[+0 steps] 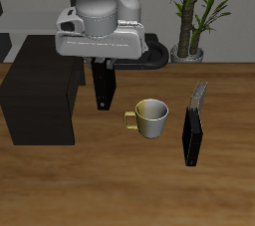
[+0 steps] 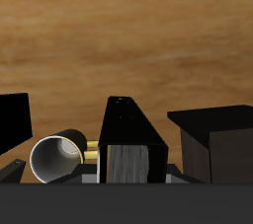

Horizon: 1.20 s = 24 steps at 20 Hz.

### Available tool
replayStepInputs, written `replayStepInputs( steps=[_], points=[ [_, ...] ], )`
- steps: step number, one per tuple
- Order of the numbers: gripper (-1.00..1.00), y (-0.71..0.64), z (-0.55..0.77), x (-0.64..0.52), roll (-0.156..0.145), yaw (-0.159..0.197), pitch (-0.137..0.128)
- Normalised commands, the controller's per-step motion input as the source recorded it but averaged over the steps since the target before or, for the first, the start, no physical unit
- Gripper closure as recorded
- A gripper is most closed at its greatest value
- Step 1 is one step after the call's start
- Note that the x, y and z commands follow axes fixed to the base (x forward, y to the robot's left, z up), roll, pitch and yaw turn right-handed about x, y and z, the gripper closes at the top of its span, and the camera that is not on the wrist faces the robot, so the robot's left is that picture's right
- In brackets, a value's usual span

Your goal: Place the right black book upright on top of the shelf and place the white-yellow mug on top of the shelf

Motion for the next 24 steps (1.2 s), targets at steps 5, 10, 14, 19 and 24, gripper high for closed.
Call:
replayStepInputs(
  steps=[5,10,14,19,24],
  points=[
    [1.0,-0.08,0.41,-0.65,-0.027,-0.014,-0.067],
    [1.0,-0.06,0.21,-0.61,0.03,0.0,-0.046],
    [1.0,-0.2,0.21,-0.6,0.015,0.015,-0.07],
    [1.0,-0.28,0.16,-0.4,0.008,0.014,-0.041],
    [1.0,-0.53,-0.05,-0.3,-0.029,-0.041,0.018]
  ],
)
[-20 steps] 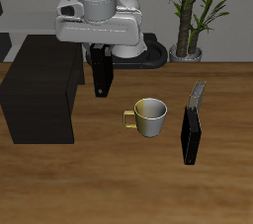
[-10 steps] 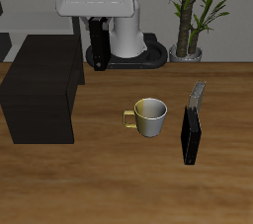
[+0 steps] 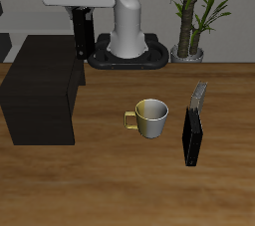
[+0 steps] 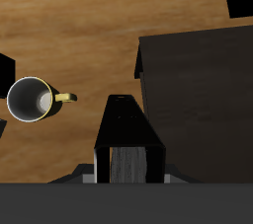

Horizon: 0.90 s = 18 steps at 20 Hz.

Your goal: Place the right black book upright on top of the shelf and place the white-yellow mug on top of the shelf

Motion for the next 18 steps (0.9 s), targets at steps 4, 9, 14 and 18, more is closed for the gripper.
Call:
replayStepInputs(
  steps=[4,9,14,18],
  points=[
    [1.0,-0.34,-0.07,-0.29,-0.021,0.02,-0.003],
    [1.0,-0.39,0.03,-0.42,0.012,0.006,-0.007],
    [1.0,-0.23,0.05,-0.22,0.013,0.042,-0.014],
    [1.0,-0.45,0.1,-0.25,-0.02,-0.023,-0.007]
  ],
)
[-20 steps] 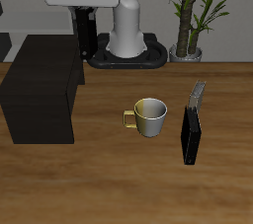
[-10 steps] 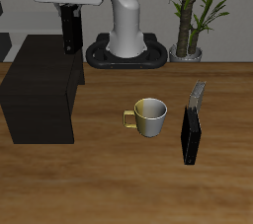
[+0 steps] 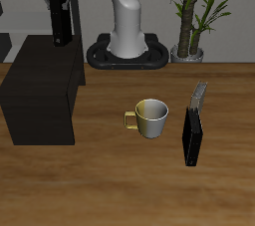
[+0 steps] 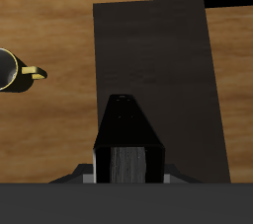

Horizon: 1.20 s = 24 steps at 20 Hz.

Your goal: Place the right black book upright on top of the shelf and place the white-yellow mug on top of the shelf

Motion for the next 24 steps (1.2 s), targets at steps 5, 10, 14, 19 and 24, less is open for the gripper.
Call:
replayStepInputs(
  steps=[5,10,14,19,24],
  points=[
    [1.0,-0.39,0.06,-0.2,-0.063,-0.016,-0.023],
    [1.0,-0.24,-0.14,0.02,-0.033,-0.025,0.038],
    [1.0,-0.01,-0.23,-0.01,0.009,-0.03,0.048],
    [1.0,-0.03,-0.24,0.04,0.005,-0.007,0.054],
    [-1.0,-0.19,-0.23,0.11,-0.056,-0.038,0.056]
  ],
)
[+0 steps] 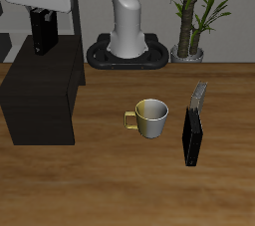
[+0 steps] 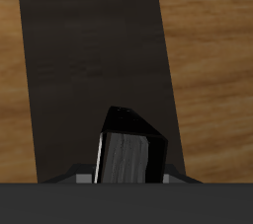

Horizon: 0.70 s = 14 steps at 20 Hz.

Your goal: Place the right black book upright on top of the shelf and place the white-yellow mug on top of the shelf

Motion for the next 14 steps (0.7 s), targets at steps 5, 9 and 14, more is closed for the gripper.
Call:
replayStepInputs(
  steps=[5,9,14],
  points=[
    [-1.0,-0.1,-0.08,-0.02,-0.04,-0.009,0.02],
    [-1.0,-0.06,0.1,-0.05,-0.051,0.04,-0.028],
    [-1.0,0.08,0.2,-0.02,-0.029,0.053,-0.029]
  ],
)
